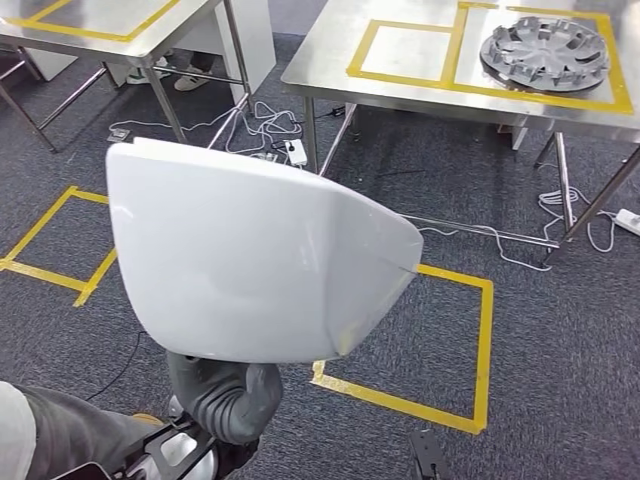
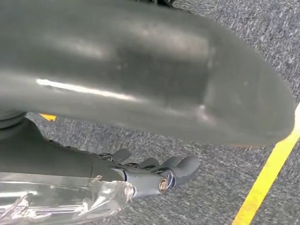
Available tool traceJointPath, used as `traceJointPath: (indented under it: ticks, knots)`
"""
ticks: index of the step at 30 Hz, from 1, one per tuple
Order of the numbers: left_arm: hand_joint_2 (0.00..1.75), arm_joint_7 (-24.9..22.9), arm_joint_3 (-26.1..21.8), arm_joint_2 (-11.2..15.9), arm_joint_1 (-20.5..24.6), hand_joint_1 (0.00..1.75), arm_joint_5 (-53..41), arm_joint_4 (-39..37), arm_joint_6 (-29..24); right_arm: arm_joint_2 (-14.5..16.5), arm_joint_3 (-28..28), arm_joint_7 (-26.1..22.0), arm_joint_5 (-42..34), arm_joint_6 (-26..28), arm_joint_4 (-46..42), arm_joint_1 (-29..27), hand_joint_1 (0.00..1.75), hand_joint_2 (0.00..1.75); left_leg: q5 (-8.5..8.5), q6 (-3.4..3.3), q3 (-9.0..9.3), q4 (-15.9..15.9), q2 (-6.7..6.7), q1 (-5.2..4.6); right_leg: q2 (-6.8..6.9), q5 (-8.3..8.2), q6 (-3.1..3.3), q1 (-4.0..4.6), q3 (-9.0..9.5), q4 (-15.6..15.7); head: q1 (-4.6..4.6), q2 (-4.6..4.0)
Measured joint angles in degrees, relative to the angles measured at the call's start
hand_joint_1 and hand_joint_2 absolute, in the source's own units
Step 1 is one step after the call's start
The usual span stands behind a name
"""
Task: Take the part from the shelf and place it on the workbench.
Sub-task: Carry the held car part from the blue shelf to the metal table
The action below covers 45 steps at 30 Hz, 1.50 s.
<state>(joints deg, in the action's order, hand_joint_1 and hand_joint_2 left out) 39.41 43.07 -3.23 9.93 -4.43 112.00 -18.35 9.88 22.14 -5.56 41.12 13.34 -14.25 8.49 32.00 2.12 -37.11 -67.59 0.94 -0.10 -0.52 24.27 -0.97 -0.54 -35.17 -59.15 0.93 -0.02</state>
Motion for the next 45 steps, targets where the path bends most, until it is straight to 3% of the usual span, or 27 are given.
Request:
traceJointPath:
  ticks: [2, 3, 4, 6, 7, 9, 12, 14, 16, 17, 18, 19, 21, 23, 26, 28, 31, 33, 35, 37, 39, 42, 43, 45]
  knots:
    - [1.75, 0.0, 0.0, 0.2, 0.0, 1.75, -0.2, 0.1, -1.0, 0.0, 0.1, 0.1, 0.0, 0.0, 0.0, -0.1, 0.00, 0.00, 1.67, -0.07, -3.16, -5.8, -0.15, 0.01, -0.61, 0.13, 0.17, 0.07, -0.12, -0.3, 0.05, 0.00]
    - [1.75, 0.0, 0.0, 0.3, 0.0, 1.75, -0.3, 0.1, -1.4, 0.0, 0.2, 0.1, 0.0, 0.0, 0.0, -0.2, 0.00, 0.00, 0.97, -0.24, -3.61, -6.2, -0.18, 0.00, -0.86, 0.28, 0.18, 0.13, -0.21, -0.6, 0.05, 0.00]
    - [1.75, 0.0, 0.0, 0.4, 0.0, 1.75, -0.3, 0.2, -1.7, 0.0, 0.2, 0.2, 0.0, 0.0, 0.0, -0.3, 0.00, 0.00, -0.63, -0.48, -3.08, -4.7, -0.24, 0.00, -1.13, 0.47, 0.14, 0.16, -0.30, -1.0, 0.05, 0.00]
    - [1.75, 0.0, 0.1, 0.6, 0.1, 1.75, -0.4, 0.3, -2.1, 0.0, 0.3, 0.2, 0.0, 0.0, 0.0, -0.3, 0.00, 0.00, -4.24, -1.02, -0.34, 1.4, -0.63, -0.02, -1.56, 0.98, -0.21, 0.32, -0.61, -2.0, 0.08, 0.00]
    - [1.75, 0.0, 0.1, 0.6, 0.2, 1.75, -0.4, 0.3, -2.3, 0.0, 0.3, 0.2, 0.0, 0.0, 0.0, -0.3, 0.00, 0.00, -5.11, -1.19, 0.76, 3.8, -0.85, -0.01, -1.71, 1.31, -0.47, 0.43, -0.98, -2.7, 0.10, 0.00]
    - [1.75, -0.1, 0.2, 0.7, 0.2, 1.75, -0.4, 0.3, -2.4, 0.0, 0.4, 0.2, 0.0, 0.0, 0.0, -0.3, 0.00, 0.00, -4.96, -1.55, 1.07, 5.2, -1.16, -0.07, -1.87, 2.01, -1.14, 0.59, -2.01, -4.3, 0.14, 0.00]
    - [1.75, -0.2, 0.3, 0.7, 0.2, 1.75, -0.3, 0.3, -2.4, 0.0, 0.4, 0.2, 0.0, 0.0, 0.0, -0.5, 0.00, 0.00, -4.17, -2.41, 0.10, 3.6, -1.08, 0.05, -1.49, 3.68, -2.16, 0.44, -3.54, -7.3, 0.04, 0.00]
    - [1.75, -0.2, 0.3, 0.8, 0.2, 1.75, -0.3, 0.4, -2.4, 0.0, 0.4, 0.2, 0.0, 0.1, 0.0, -0.6, 0.00, 0.00, -3.78, -2.94, -0.19, 2.8, -0.90, 0.03, -0.66, 7.07, -2.66, 0.42, -6.05, -13.1, -0.15, 0.00]
    - [1.75, -0.2, 0.3, 0.9, 0.2, 1.75, -0.3, 0.4, -2.4, 0.0, 0.3, 0.2, 0.0, 0.1, 0.0, -0.6, 0.00, 0.00, -3.16, -3.27, -0.82, 1.4, -0.75, -0.14, -0.13, 10.86, -2.94, 0.41, -9.77, -21.2, -0.25, 0.00]
    - [1.75, -0.2, 0.3, 0.9, 0.2, 1.75, -0.3, 0.4, -2.4, 0.0, 0.3, 0.2, 0.1, 0.1, 0.0, -0.6, 0.00, 0.00, -2.79, -3.32, -1.19, 0.7, -0.72, -0.19, -0.06, 11.66, -3.00, 0.41, -11.05, -24.0, -0.26, 0.00]
    - [1.75, -0.3, 0.4, 1.0, 0.2, 1.75, -0.3, 0.4, -2.5, 0.0, 0.3, 0.2, 0.2, 0.1, 0.0, -0.6, 0.00, 0.00, -2.41, -3.32, -1.51, -0.1, -0.72, -0.22, -0.03, 11.48, -3.00, 0.41, -11.47, -25.0, -0.28, 0.00]
    - [1.75, -0.3, 0.4, 1.0, 0.2, 1.75, -0.3, 0.4, -2.5, 0.0, 0.3, 0.2, 0.3, 0.3, 0.0, -0.6, 0.00, 0.00, -2.06, -3.28, -1.69, -0.7, -0.72, -0.22, 0.01, 10.35, -2.97, 0.40, -10.84, -23.9, -0.28, 0.00]
    - [1.75, -0.3, 0.5, 1.0, 0.2, 1.75, -0.3, 0.4, -2.6, 0.0, 0.3, 0.1, 1.0, 0.8, 0.0, -0.5, 0.00, 0.00, -1.51, -2.96, -1.77, -1.5, -0.73, -0.25, 0.32, 7.28, -2.94, 0.39, -7.75, -17.9, -0.32, 0.00]
    - [1.75, -0.3, 0.5, 1.0, 0.3, 1.75, -0.3, 0.4, -2.7, 0.0, 0.3, 0.1, 1.7, 1.5, 0.0, -0.2, 0.00, 0.00, -1.36, -2.42, -1.95, -1.8, -0.74, -0.50, 0.55, 5.99, -2.46, 0.44, -5.47, -13.1, -0.27, 0.00]
    - [1.75, -0.3, 0.4, 1.0, 0.4, 1.75, -0.2, 0.4, -2.7, 0.0, 0.2, 0.3, 2.8, 2.9, 0.0, -0.1, 0.00, 0.00, -1.59, -1.56, -2.20, -1.6, -0.64, -0.67, 0.31, 5.83, -1.32, 0.42, -5.31, -11.8, -0.09, 0.00]
    - [1.75, -0.3, 0.4, 1.0, 0.4, 1.75, 0.0, 0.5, -2.5, 0.0, -0.1, 0.7, 3.6, 3.5, 0.0, -0.1, 0.00, 0.00, -0.55, -0.92, -2.67, -2.6, -0.69, -0.64, 0.19, 5.53, -0.57, 0.14, -5.33, -11.5, 0.05, 0.00]
    - [1.75, -0.3, 0.4, 1.0, 0.4, 1.75, 0.3, 0.6, -2.1, 0.0, -0.6, 0.9, 3.9, 3.7, 0.0, 0.1, 0.00, 0.00, 3.69, -0.13, -6.40, -10.4, -0.77, -0.45, 0.14, 5.32, 0.18, -0.03, -5.49, -11.3, 0.48, 0.00]
    - [1.75, -0.3, 0.4, 1.0, 0.4, 1.75, 0.3, 0.7, -2.0, 0.0, -0.8, 0.8, 3.9, 3.7, 0.0, 0.1, 0.00, 0.00, 4.16, -0.05, -8.20, -13.8, -0.77, -0.41, 0.07, 5.26, 0.28, -0.04, -5.60, -11.3, 0.55, 0.00]
    - [1.75, -0.3, 0.4, 1.0, 0.3, 1.75, 0.3, 0.8, -2.0, 0.0, -1.0, 0.7, 3.9, 3.8, 0.0, 0.1, 0.00, 0.00, 1.13, -0.30, -6.62, -10.7, -0.78, -0.41, -0.09, 5.17, 0.23, -0.05, -5.59, -11.3, 0.56, 0.00]
    - [1.75, -0.3, 0.3, 1.0, 0.4, 1.75, 0.4, 1.0, -1.9, 0.0, -1.1, 0.6, 3.9, 3.8, 0.0, 0.2, 0.00, 0.00, -1.58, -0.78, -3.45, -4.3, -0.84, -0.46, -0.27, 5.06, -0.07, 0.00, -5.65, -11.3, 0.56, 0.00]
    - [1.75, -0.2, 0.2, 1.0, 0.4, 1.75, 0.6, 1.2, -1.4, 0.0, -1.1, 0.7, 3.8, 3.9, 0.0, 0.3, 0.00, 0.00, -2.23, -1.34, -1.78, -0.4, -0.92, -0.57, -0.33, 4.64, -0.76, 0.10, -5.64, -10.7, 0.56, 0.00]
    - [1.75, -0.1, 0.0, 0.9, 0.4, 1.75, 0.9, 1.4, 0.2, 0.0, -1.1, 0.7, 3.7, 4.0, 0.0, 0.3, 0.00, 0.00, -3.39, -2.23, -1.14, 1.9, -0.97, -0.30, -0.27, 3.72, -1.89, 0.21, -5.17, -8.9, 0.56, 0.00]
    - [1.75, -0.1, 0.0, 0.8, 0.4, 1.75, 1.0, 1.4, 0.6, 0.0, -1.1, 0.7, 3.7, 4.1, 0.0, 0.4, 0.00, 0.00, -3.86, -2.50, -0.82, 2.7, -0.95, -0.09, -0.20, 4.08, -2.18, 0.27, -5.27, -9.2, 0.45, 0.00]
    - [1.75, 0.0, -0.1, 0.5, 0.4, 1.75, 1.1, 1.4, 1.3, 0.0, -1.1, 0.8, 3.8, 4.3, 0.0, 0.5, 0.00, 0.00, -4.40, -2.84, -0.33, 3.7, -0.87, 0.18, -0.04, 6.40, -2.71, 0.26, -6.70, -12.7, 0.22, 0.00]
